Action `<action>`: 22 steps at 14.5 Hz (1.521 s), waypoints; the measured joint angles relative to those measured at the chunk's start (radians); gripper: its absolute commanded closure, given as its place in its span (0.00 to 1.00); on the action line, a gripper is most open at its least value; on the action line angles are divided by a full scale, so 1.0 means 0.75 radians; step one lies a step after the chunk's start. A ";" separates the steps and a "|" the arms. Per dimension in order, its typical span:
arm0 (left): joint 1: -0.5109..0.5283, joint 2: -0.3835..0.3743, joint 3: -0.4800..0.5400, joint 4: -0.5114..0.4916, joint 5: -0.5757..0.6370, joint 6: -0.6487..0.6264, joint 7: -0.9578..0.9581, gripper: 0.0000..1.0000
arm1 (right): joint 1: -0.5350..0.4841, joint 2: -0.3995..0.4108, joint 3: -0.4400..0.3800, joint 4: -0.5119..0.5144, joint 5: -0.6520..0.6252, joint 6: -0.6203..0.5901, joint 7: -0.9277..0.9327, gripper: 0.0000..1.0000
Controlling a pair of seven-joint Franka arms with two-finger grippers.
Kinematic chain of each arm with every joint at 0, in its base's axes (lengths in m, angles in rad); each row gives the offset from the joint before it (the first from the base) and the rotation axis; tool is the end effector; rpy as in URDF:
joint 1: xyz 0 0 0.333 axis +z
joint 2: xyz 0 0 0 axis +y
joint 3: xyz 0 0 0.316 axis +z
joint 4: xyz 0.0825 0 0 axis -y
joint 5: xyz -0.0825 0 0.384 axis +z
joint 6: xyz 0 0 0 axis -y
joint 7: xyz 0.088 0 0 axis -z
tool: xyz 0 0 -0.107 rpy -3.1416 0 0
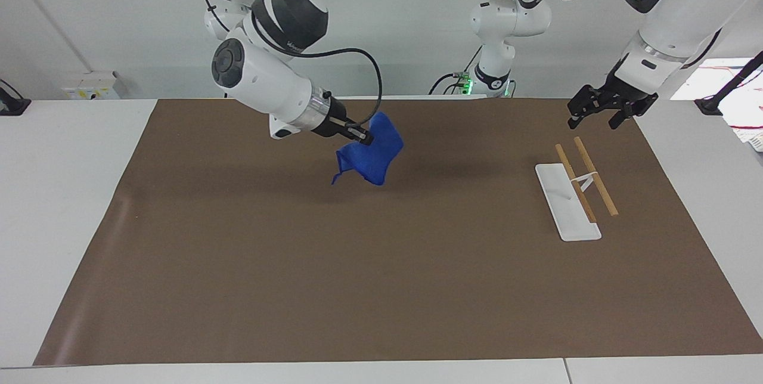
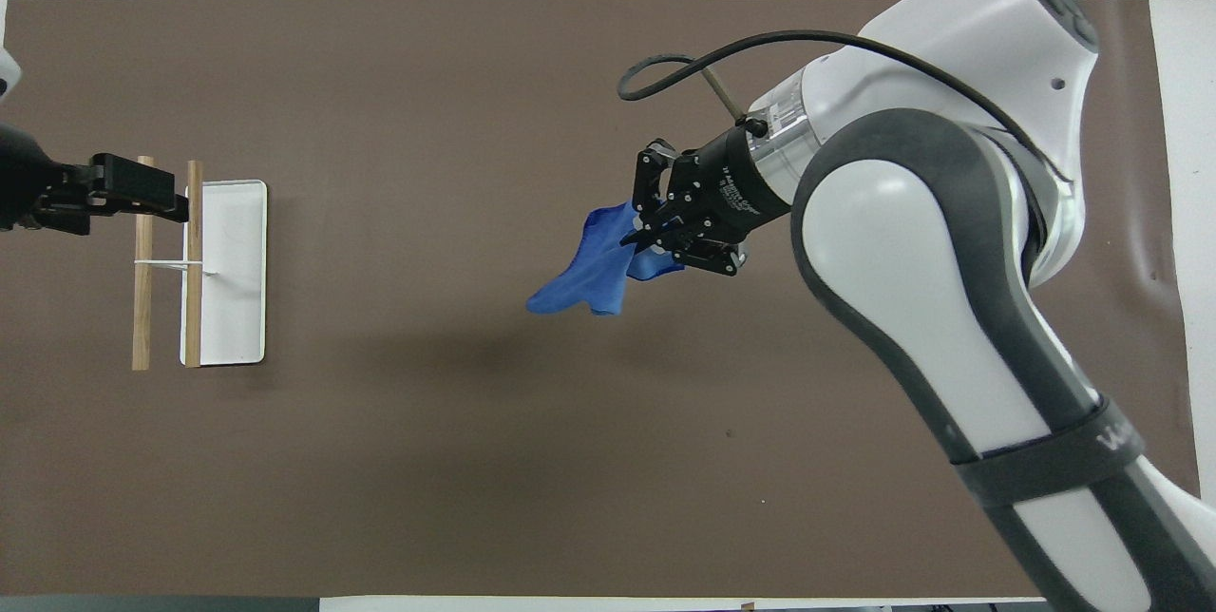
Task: Right arm passes towel to left arm to hang
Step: 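Lift the towel with the right gripper while the left gripper reaches toward it, then grasp the towel with the left gripper and open the right gripper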
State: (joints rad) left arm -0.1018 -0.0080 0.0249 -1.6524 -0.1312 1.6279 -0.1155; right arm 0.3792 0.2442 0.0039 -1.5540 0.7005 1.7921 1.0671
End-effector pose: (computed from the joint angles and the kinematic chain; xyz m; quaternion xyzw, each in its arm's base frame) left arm 0.5526 -0.0559 0.5961 0.9975 0.0235 -0.0145 0.0644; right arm 0.5742 0.2902 0.5255 -0.8591 0.3869 0.2243 0.2488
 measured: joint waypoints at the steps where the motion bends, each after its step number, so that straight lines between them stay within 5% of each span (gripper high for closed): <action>1: -0.025 0.000 -0.001 -0.033 -0.052 0.039 -0.102 0.00 | 0.042 0.000 0.000 -0.001 0.009 0.057 0.067 1.00; 7: -0.196 -0.007 -0.009 -0.297 -0.358 0.400 -0.702 0.00 | 0.277 0.016 0.002 -0.007 0.056 0.446 0.452 1.00; 16: -0.254 -0.098 -0.004 -0.506 -0.413 0.434 -1.123 0.02 | 0.303 0.022 -0.003 -0.014 0.101 0.489 0.574 1.00; 17: -0.254 -0.103 -0.004 -0.511 -0.419 0.434 -1.154 0.12 | 0.303 0.022 -0.003 -0.014 0.106 0.489 0.574 1.00; 20: -0.254 -0.109 -0.004 -0.516 -0.455 0.453 -1.190 0.83 | 0.302 0.022 -0.004 -0.016 0.107 0.489 0.574 1.00; 22: -0.254 -0.109 -0.003 -0.519 -0.477 0.473 -1.195 0.86 | 0.301 0.022 -0.004 -0.018 0.107 0.489 0.574 1.00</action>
State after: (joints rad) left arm -0.2920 -0.0895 0.0223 -2.0413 -0.4887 1.9824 -1.0119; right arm 0.6050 0.2605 0.0009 -1.5672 0.7807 2.1589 1.4975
